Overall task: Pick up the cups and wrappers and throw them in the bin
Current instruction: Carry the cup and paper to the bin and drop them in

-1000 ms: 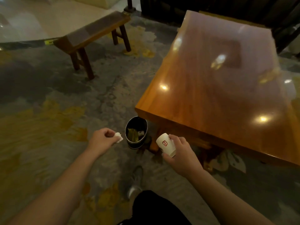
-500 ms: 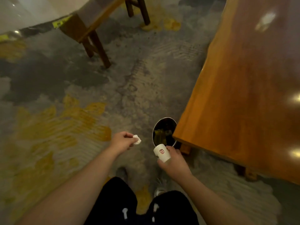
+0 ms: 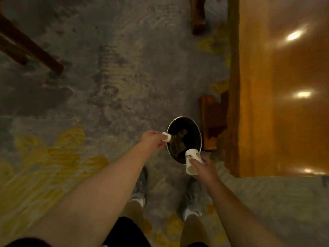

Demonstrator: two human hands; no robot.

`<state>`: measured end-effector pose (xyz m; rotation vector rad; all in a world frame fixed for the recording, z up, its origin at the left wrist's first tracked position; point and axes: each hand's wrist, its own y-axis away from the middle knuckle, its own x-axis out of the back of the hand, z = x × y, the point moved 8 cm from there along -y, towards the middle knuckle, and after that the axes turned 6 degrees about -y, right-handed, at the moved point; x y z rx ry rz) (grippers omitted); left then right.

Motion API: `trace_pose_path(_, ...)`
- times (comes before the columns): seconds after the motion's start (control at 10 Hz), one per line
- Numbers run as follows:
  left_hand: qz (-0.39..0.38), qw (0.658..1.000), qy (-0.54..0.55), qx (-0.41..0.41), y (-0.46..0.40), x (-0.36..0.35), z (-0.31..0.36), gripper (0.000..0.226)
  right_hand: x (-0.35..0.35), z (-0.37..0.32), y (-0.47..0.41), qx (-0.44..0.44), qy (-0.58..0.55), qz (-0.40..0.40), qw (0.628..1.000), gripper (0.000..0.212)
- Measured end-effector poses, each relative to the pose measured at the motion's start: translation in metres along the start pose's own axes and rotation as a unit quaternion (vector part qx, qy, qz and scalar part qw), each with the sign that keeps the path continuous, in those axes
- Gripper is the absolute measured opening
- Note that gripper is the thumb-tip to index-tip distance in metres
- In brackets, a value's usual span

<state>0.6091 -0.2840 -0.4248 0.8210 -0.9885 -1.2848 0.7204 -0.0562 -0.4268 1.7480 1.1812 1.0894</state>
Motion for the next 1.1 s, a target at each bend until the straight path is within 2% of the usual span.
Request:
trace_pose_path(0.1, -0.034, 0.999, -0.012, -0.005, -0.042, -0.021, -0.006, 0.019, -0.012, 0.025, -0.036, -0.059, -0.075, 0.006, 0.995, 0.066)
trace_pose_path(0.2, -0.03, 0.999, -0.038, -0.004, -0.078, -0.035, -0.011, 0.018, -0.02, 0.039, -0.067, -0.092, -0.113, 0.006, 0.989, 0.067)
trace_pose_path(0.4, -0.025, 0.995, -0.099, -0.006, -0.109, -0.055, -0.02, 0.022, -0.02, 0.051, -0.1, -0.097, -0.11, 0.024, 0.989, 0.07)
trace_pose_path(0.6, -0.038, 0.994, -0.1, 0.008, -0.113, -0.064, -0.029, 0.032, -0.015, 0.054, -0.109, -0.087, -0.1, 0.035, 0.991, 0.063)
trace_pose_path(0.8, -0.055, 0.995, -0.08, 0.002, -0.11, -0.061, -0.031, 0.03, -0.016, 0.051, -0.113, -0.065, -0.055, 0.045, 0.995, 0.032)
trace_pose_path(0.9, -0.065, 0.996, -0.066, -0.018, -0.101, -0.054, -0.02, 0.029, -0.023, 0.047, -0.104, -0.06, -0.079, 0.043, 0.994, 0.018)
trace_pose_path(1.0, -0.075, 0.994, -0.051, -0.054, -0.094, -0.044, -0.008, 0.035, -0.032, 0.045, -0.096, -0.067, -0.083, 0.007, 0.994, 0.014)
trace_pose_path(1.1, -0.051, 0.989, -0.068, -0.118, -0.079, -0.022, 0.017, 0.016, -0.037, 0.025, -0.078, -0.018, -0.035, -0.005, 0.999, 0.015)
